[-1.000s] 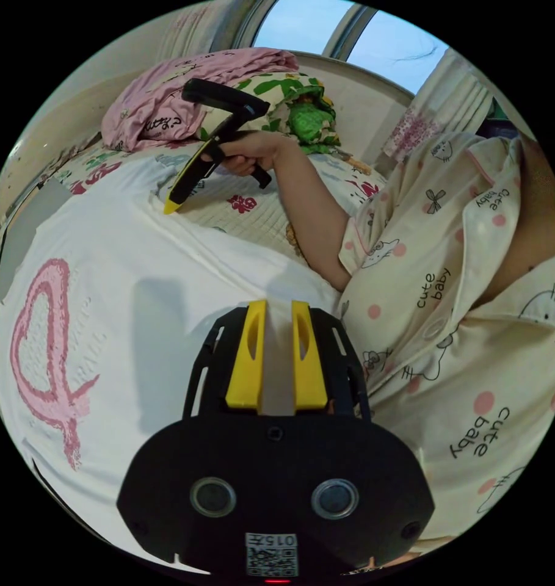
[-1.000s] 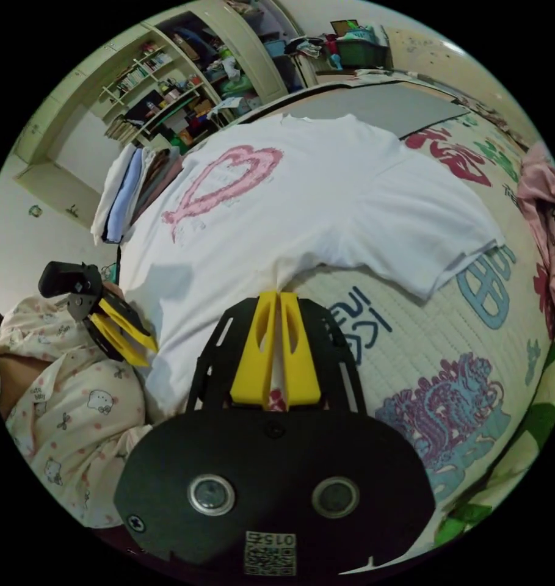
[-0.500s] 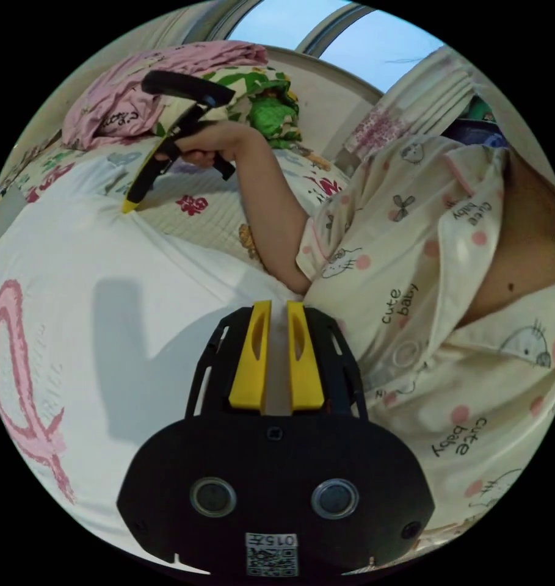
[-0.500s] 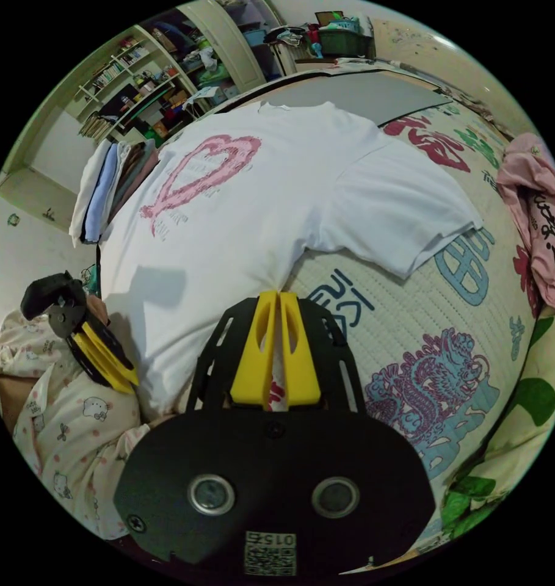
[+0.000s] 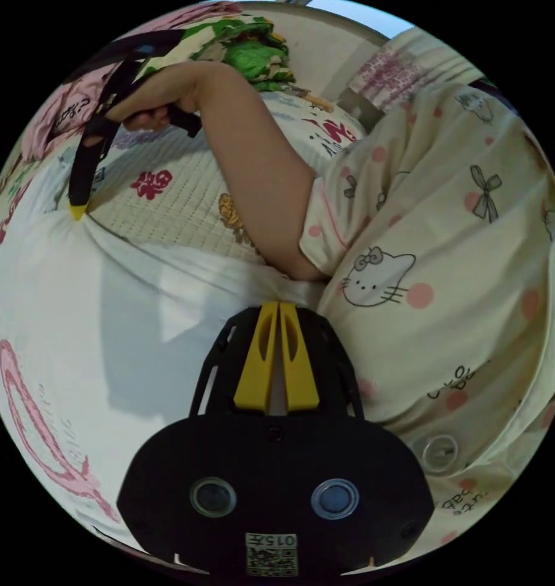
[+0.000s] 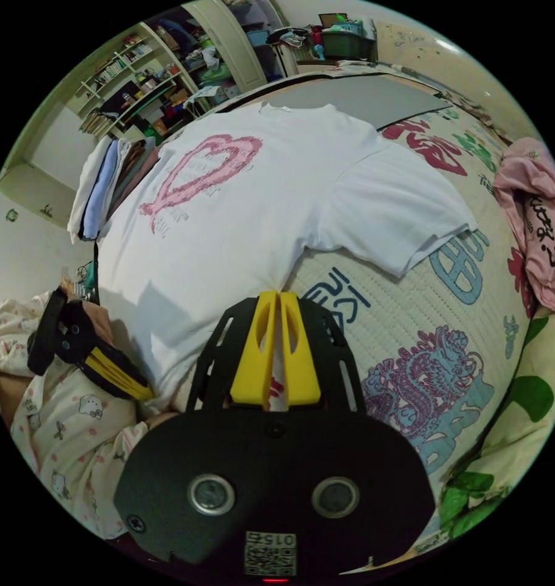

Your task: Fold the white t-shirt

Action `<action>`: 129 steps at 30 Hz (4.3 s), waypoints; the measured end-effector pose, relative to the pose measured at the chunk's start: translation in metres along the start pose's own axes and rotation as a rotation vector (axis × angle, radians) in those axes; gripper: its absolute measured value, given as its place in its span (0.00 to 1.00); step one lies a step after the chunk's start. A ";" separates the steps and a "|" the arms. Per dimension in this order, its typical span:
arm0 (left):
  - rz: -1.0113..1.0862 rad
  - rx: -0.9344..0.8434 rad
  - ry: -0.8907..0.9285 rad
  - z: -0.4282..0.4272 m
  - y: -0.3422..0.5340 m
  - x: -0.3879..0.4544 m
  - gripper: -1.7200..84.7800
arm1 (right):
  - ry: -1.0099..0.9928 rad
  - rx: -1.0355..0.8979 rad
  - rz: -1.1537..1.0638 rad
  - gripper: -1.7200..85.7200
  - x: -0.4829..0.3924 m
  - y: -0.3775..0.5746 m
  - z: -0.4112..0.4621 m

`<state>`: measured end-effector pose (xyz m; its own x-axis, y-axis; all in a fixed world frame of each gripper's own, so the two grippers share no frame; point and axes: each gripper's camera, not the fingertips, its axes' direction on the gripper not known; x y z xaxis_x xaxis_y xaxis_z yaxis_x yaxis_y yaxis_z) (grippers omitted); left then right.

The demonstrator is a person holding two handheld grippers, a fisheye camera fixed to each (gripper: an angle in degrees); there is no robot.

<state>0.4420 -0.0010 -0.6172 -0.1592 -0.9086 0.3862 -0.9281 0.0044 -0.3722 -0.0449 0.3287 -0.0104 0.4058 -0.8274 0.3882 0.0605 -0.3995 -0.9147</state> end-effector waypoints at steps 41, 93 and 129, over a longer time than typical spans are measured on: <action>-1.528 0.531 -0.950 -0.119 0.468 0.178 0.11 | 0.104 0.456 -0.089 0.06 -0.010 0.026 0.119; -1.780 0.620 -0.952 -0.076 0.577 0.262 0.03 | 0.214 0.157 0.071 0.01 0.073 -0.080 0.248; -0.657 0.472 -0.752 -0.140 0.176 -0.020 0.14 | 0.408 0.126 -0.044 0.01 -0.003 -0.039 0.206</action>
<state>0.2352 0.0761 -0.5723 0.7118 -0.6984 0.0746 -0.5098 -0.5868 -0.6291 0.1393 0.4281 0.0005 0.0077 -0.9093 0.4161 0.1910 -0.4071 -0.8932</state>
